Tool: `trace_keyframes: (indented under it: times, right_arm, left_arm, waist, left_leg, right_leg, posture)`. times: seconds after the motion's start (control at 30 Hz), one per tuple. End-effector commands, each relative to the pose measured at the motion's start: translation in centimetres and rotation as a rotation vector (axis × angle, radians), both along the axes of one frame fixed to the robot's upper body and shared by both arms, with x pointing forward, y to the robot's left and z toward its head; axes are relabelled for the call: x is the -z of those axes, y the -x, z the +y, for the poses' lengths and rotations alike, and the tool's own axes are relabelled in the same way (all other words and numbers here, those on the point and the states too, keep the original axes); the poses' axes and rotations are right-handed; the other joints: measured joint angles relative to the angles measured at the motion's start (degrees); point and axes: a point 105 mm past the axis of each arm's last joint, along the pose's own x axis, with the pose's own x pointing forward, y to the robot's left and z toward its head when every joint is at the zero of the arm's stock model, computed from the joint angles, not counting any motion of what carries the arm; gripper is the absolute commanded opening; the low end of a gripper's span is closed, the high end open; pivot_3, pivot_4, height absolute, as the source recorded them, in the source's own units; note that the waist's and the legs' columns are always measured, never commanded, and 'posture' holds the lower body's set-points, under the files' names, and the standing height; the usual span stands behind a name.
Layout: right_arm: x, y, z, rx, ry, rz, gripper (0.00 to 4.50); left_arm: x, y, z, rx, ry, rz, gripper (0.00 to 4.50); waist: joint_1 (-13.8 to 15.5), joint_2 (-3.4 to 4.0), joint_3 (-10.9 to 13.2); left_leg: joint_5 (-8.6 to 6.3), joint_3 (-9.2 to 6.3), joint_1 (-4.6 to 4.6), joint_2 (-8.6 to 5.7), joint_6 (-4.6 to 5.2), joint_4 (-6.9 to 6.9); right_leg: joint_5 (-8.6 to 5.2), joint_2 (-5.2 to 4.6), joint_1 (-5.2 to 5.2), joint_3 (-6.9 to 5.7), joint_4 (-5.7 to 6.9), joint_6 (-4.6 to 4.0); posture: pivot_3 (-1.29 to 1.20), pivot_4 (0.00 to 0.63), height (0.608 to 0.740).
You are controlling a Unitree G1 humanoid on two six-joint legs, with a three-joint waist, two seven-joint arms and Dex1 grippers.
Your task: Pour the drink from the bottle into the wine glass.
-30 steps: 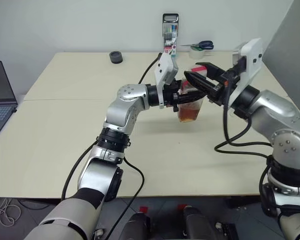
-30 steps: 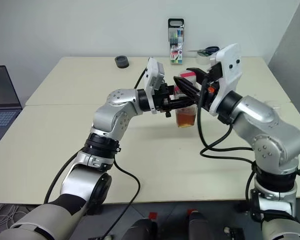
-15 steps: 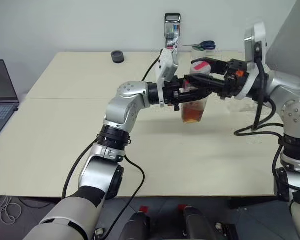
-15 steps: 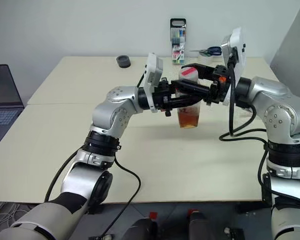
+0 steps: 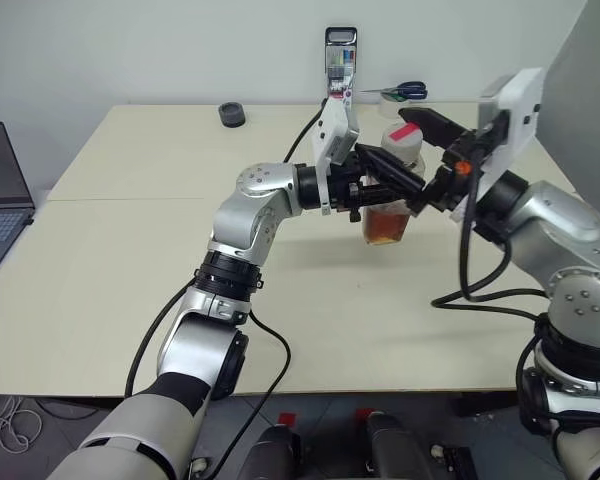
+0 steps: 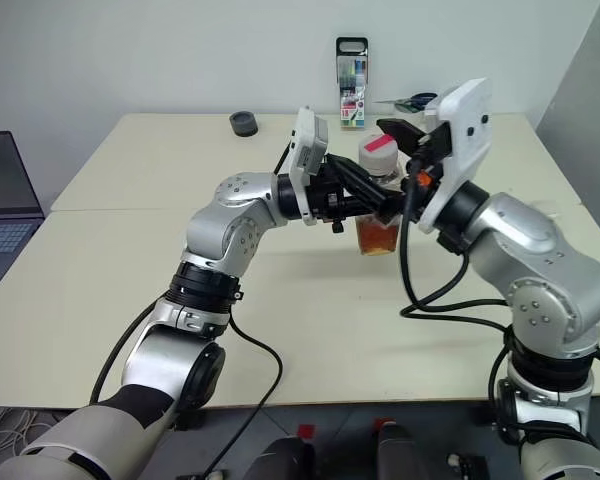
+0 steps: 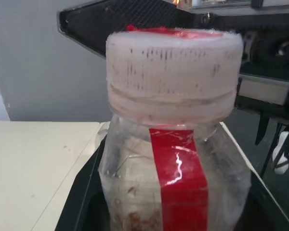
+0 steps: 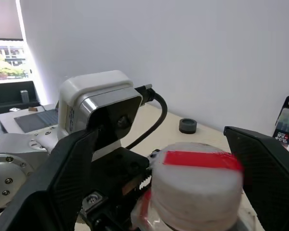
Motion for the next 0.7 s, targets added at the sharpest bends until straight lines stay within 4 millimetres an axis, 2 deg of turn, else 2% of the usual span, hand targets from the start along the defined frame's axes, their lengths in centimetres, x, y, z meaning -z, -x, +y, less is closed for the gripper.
trace_keyframes:
  times: [0.03,0.17,0.2,0.3,0.47,0.7]
  right_arm:
    - [-1.1,0.2,-0.4,0.052,-0.018,-0.063,4.48]
    - [-1.3,0.0,-0.9,0.072,-0.037,-0.061,4.48]
    - [-1.3,0.0,-1.0,0.073,-0.036,-0.060,4.31]
    - [-1.3,0.0,-1.0,0.065,-0.041,-0.052,3.60]
    - [-1.1,0.1,-0.8,0.036,-0.036,-0.039,1.87]
    - [-0.2,0.1,-0.6,-0.023,-0.004,-0.009,1.86]
  left_arm:
    - [-1.9,0.5,-0.4,0.019,0.024,-0.073,1.79]
    - [-1.9,0.4,-0.4,0.014,0.025,-0.078,1.79]
    - [-1.9,0.4,-0.4,0.012,0.026,-0.078,1.79]
    - [-1.8,0.4,-0.2,0.009,0.024,-0.078,1.79]
    - [-1.8,0.3,-0.1,0.002,0.022,-0.078,1.79]
    - [-1.8,0.5,-0.1,0.009,0.023,-0.077,1.79]
  waist:
    - [0.02,0.00,0.00]
    - [-0.01,0.00,0.00]
    - [-0.01,0.00,0.00]
    - [-0.01,0.00,0.00]
    - [-0.04,0.00,0.00]
    - [-0.04,0.00,0.00]
  left_leg:
    - [0.00,0.00,0.00,0.00,0.00,0.00]
    - [0.00,0.01,0.00,0.00,0.00,0.00]
    - [0.00,0.01,0.00,0.01,0.00,0.00]
    - [0.00,0.00,0.00,0.01,0.01,0.00]
    - [0.00,0.01,0.01,0.02,0.01,0.00]
    - [0.00,0.01,0.01,0.02,0.01,0.00]
  right_leg:
    - [0.00,0.00,0.00,-0.01,0.00,0.00]
    - [0.00,0.01,0.00,-0.01,0.00,0.00]
    - [0.00,0.01,0.00,-0.01,0.00,0.00]
    - [0.00,0.02,0.00,0.00,0.00,0.00]
    - [0.00,0.03,0.00,-0.01,0.00,0.00]
    - [0.00,0.03,0.01,-0.01,0.00,0.00]
  posture:
    - [0.00,0.150,0.740]
    - [0.00,0.150,0.740]
    - [0.00,0.150,0.740]
    - [0.00,0.150,0.740]
    - [0.00,0.150,0.740]
    - [0.00,0.150,0.740]
